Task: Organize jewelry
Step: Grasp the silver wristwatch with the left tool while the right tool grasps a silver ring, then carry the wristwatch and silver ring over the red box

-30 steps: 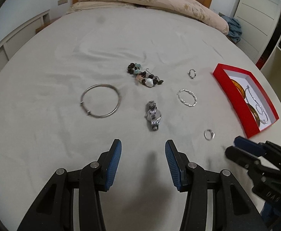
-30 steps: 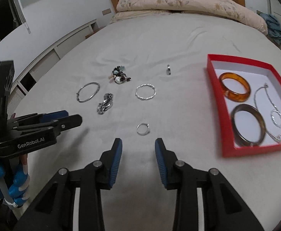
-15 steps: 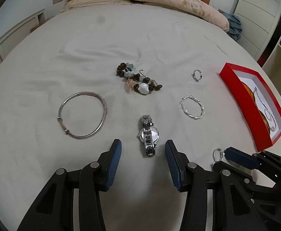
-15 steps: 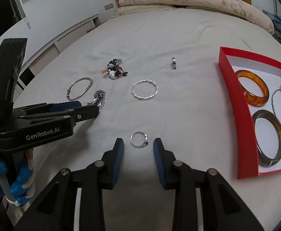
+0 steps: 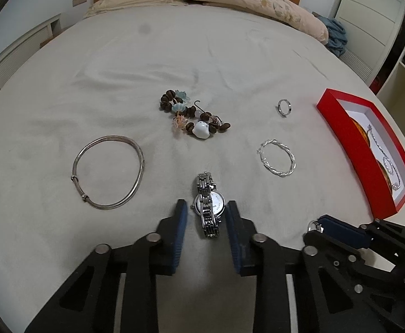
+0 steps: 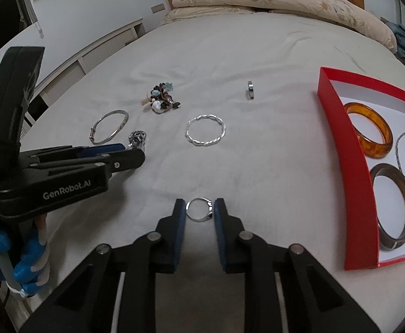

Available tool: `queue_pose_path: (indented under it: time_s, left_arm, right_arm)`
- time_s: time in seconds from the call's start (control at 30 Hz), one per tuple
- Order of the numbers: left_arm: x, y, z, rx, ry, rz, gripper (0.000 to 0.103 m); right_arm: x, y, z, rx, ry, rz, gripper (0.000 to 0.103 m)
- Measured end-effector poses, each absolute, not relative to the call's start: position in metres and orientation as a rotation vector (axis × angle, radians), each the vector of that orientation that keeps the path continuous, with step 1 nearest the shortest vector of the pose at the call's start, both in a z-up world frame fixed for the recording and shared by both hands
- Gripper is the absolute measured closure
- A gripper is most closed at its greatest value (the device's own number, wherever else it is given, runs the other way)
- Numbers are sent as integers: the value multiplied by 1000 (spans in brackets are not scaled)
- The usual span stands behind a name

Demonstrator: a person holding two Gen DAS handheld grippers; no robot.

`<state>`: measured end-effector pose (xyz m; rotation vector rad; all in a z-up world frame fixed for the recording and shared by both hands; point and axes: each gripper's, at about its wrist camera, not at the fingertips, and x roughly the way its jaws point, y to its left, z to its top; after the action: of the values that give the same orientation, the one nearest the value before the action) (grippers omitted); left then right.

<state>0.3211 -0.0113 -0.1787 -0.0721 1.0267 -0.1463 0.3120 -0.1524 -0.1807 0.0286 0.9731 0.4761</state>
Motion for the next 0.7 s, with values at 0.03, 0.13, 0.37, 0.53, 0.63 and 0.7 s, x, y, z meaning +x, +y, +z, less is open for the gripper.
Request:
queue_pose_path:
  time_s: [0.03,0.13,0.37,0.53,0.63,0.7]
  left_arm:
    - [321,-11,-178,-74,1027,-145,79]
    - [320,-10,-178,-71,1026,-144,79]
    - [314,-11,-171,-64,1022,-142,79]
    - [307,-8,-160,-75,1008,-142,79]
    - [300,-6,-150,-75,995,-144,79]
    - [293,-5,-142,-76,983,-145,79]
  right_arm:
    - [312,-152,-180,23,973,478,85]
    - [313,-151,-178,6,974,481,85]
    - [310,-152,-164,18,950,487,85]
    - [303,-155,-146,28,922,492,85]
    - [296,-154,-132,30,904,492,85]
    - [291,-156,-123,33,891,489,85]
